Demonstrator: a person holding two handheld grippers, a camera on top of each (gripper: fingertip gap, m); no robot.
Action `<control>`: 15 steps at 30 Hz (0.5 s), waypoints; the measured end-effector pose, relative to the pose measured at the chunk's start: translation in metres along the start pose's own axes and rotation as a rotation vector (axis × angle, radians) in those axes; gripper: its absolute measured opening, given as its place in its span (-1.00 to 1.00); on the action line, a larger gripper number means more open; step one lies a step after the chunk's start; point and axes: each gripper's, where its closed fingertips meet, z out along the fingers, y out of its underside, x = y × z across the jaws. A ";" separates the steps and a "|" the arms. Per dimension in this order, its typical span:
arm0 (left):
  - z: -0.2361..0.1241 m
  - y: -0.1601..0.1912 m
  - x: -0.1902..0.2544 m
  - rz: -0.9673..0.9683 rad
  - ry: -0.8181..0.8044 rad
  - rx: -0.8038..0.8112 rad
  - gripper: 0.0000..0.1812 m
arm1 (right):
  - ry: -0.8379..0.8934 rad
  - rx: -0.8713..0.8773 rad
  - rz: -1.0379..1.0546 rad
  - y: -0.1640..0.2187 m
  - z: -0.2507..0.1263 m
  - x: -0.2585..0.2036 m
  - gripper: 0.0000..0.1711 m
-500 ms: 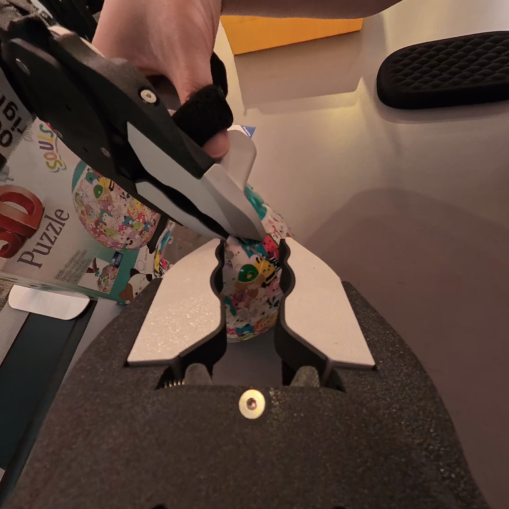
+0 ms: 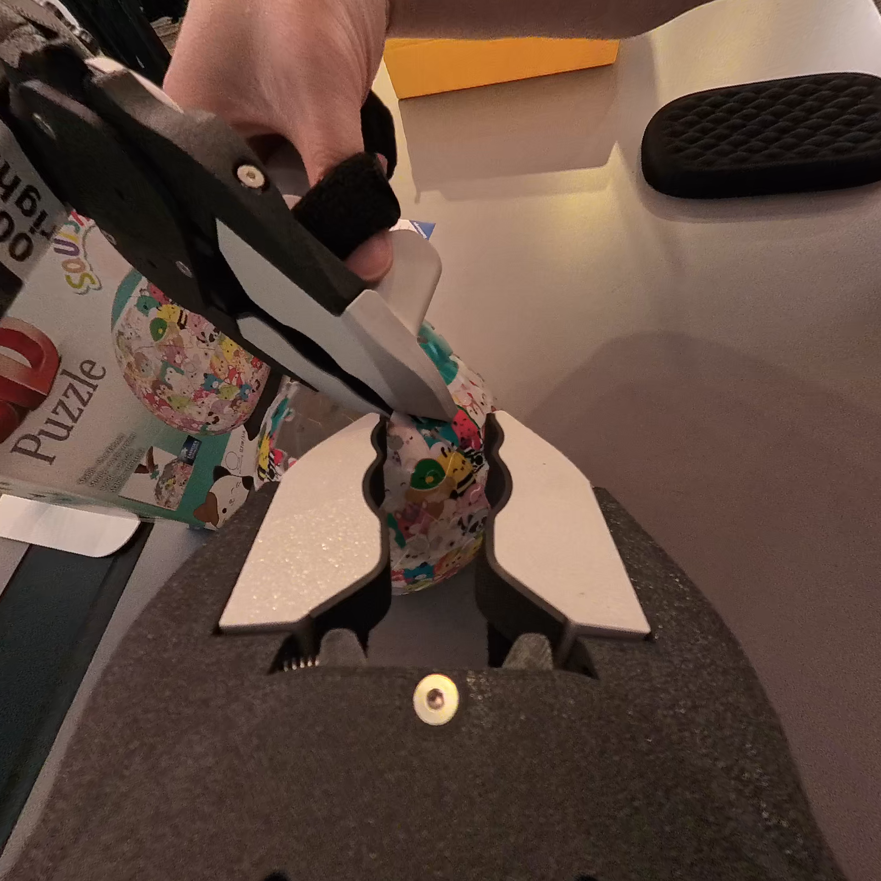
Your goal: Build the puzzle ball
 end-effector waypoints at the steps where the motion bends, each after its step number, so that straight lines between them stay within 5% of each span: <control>1: 0.000 0.000 0.000 0.001 -0.001 0.000 -0.57 | -0.001 0.004 0.009 0.000 -0.001 0.000 -0.94; 15: 0.001 0.000 0.002 0.005 0.009 -0.002 -0.57 | 0.030 -0.025 -0.010 0.001 -0.001 0.001 -0.94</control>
